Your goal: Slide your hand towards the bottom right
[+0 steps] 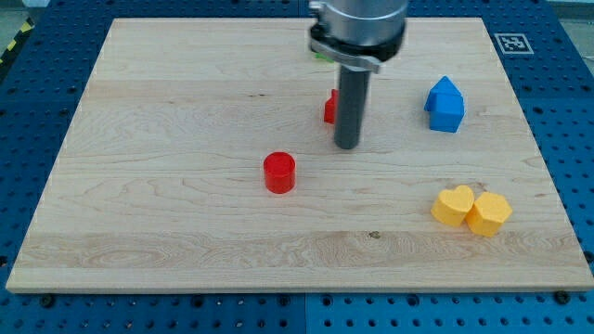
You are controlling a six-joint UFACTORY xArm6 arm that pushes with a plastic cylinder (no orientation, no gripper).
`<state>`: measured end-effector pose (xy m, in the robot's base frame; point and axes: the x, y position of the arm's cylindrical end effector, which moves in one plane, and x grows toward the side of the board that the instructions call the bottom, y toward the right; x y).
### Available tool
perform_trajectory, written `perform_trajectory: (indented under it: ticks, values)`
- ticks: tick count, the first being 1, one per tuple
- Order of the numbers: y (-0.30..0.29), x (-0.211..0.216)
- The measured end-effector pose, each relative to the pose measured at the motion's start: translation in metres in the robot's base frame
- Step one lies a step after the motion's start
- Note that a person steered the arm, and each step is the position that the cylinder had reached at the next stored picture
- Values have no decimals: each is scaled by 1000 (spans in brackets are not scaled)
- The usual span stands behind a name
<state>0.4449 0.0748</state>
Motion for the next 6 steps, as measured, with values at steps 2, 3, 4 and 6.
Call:
perform_trajectory:
  ticks: [2, 3, 4, 6]
  values:
    - [130, 52]
    - [197, 88]
    - [216, 112]
    - [155, 123]
